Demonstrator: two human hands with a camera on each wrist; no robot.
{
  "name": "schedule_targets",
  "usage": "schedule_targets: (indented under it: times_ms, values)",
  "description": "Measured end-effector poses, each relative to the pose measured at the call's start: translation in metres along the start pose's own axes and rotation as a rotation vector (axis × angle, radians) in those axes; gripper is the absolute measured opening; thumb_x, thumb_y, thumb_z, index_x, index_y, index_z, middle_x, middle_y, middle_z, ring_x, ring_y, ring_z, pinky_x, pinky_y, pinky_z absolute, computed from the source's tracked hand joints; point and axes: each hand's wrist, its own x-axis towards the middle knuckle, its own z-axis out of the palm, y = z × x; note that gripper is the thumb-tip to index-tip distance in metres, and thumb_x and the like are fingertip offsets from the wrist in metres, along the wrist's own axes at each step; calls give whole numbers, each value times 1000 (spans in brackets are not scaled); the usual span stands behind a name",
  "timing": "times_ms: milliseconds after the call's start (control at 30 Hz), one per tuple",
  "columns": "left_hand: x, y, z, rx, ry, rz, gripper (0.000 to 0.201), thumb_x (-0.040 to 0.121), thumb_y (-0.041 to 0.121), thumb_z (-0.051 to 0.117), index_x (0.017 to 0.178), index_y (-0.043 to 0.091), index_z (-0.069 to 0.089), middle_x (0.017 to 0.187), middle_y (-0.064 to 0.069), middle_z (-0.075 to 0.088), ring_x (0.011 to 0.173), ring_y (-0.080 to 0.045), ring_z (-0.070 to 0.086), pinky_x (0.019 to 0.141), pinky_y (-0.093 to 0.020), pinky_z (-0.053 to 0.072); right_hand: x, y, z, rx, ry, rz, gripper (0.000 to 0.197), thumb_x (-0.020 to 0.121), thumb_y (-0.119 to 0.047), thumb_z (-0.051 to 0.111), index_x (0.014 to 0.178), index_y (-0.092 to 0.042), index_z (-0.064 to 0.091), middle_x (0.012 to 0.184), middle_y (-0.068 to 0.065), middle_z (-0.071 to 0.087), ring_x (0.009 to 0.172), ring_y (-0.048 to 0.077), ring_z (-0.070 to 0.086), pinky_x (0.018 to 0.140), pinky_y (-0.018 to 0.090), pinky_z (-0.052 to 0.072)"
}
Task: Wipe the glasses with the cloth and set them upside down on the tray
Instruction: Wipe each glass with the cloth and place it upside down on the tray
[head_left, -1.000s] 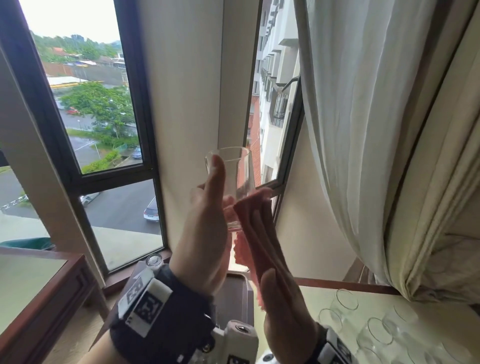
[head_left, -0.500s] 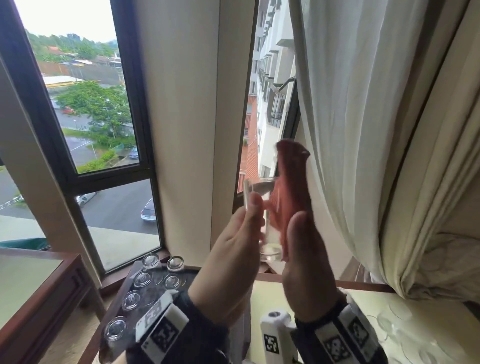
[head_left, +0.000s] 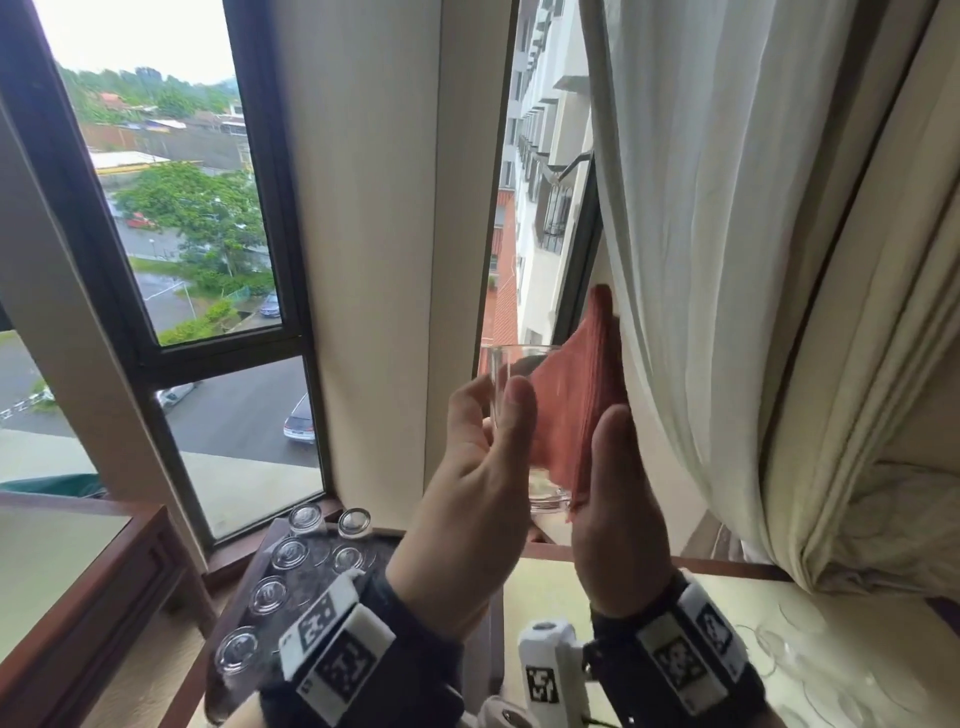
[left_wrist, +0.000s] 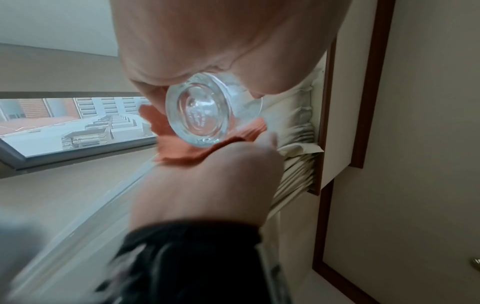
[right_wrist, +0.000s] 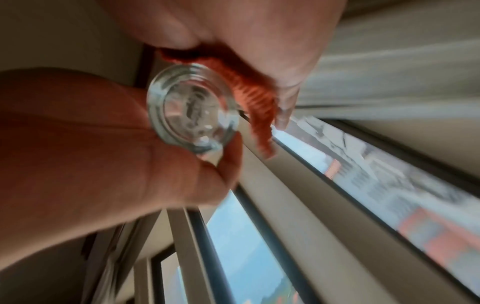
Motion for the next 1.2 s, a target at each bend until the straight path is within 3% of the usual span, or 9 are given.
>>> schedule_targets:
  times_ms: [67, 233, 367, 467, 533, 633, 833, 1067, 1200]
  values:
    - [2, -2, 1, 58, 30, -20, 51, 103, 58, 36, 137, 22, 49, 92, 28, 74, 90, 9, 69, 81, -10, 52, 3, -13, 7, -51, -31, -174, 78, 94, -70, 37, 152, -19, 42, 152, 7, 50, 147, 32, 38, 120, 49, 30]
    - [19, 0, -16, -41, 141, -121, 50, 112, 57, 36, 135, 17, 55, 125, -13, 72, 113, -19, 74, 98, -40, 57, -18, 7, 26, -317, -199, -538, 58, 109, -37, 15, 155, -8, 32, 166, 6, 25, 156, 30, 15, 125, 54, 14]
    - [19, 17, -26, -64, 128, -78, 34, 108, 57, 33, 119, 31, 53, 116, -20, 65, 79, -6, 72, 62, -22, 57, -30, 33, 22, -165, -203, -333, 57, 104, -62, 19, 156, -40, 28, 164, -9, 30, 154, 18, 22, 125, 40, 21]
    - [7, 23, -17, -70, 66, -40, 35, 102, 57, 36, 120, 33, 54, 84, -4, 65, 70, -14, 70, 63, -22, 61, -23, 38, 17, -38, -91, -136, 71, 93, -78, 28, 139, -29, 50, 137, 7, 60, 133, 34, 50, 115, 31, 41]
    - [0, 18, -10, -50, 21, -15, 42, 98, 56, 37, 126, 29, 53, 81, -2, 64, 71, -12, 69, 67, -19, 59, -13, 28, 10, -50, -28, -45, 87, 84, -87, 35, 124, -14, 57, 112, 21, 65, 108, 52, 55, 100, 47, 53]
    - [-6, 9, -1, -14, -4, -7, 43, 102, 52, 34, 130, 25, 52, 80, 12, 73, 72, 6, 68, 69, -8, 51, -2, 8, 2, -17, -25, 120, 110, 60, -101, 45, 138, -24, 55, 140, 8, 60, 131, 33, 55, 111, 57, 42]
    - [6, 10, -11, -49, 179, -110, 58, 108, 67, 32, 133, 20, 58, 118, -6, 76, 113, -20, 74, 102, -43, 55, -17, -13, 26, -213, -205, -479, 57, 107, -40, 20, 151, -13, 44, 161, 7, 37, 152, 28, 27, 123, 48, 24]
    - [15, 27, -29, -25, 219, -188, 99, 61, 83, 78, 132, 25, 39, 130, -19, 59, 98, -30, 80, 82, -43, 65, -43, 43, 15, -158, -252, -275, 61, 102, -67, 24, 156, -41, 28, 163, -6, 35, 150, 28, 33, 117, 64, 29]
    - [1, 11, -18, 33, 100, -175, 83, 75, 55, 88, 130, 5, 49, 92, -10, 78, 75, -16, 79, 67, -22, 61, -15, 28, 10, -34, -179, -144, 60, 98, -69, 24, 150, -43, 39, 143, -6, 60, 135, 20, 54, 110, 49, 47]
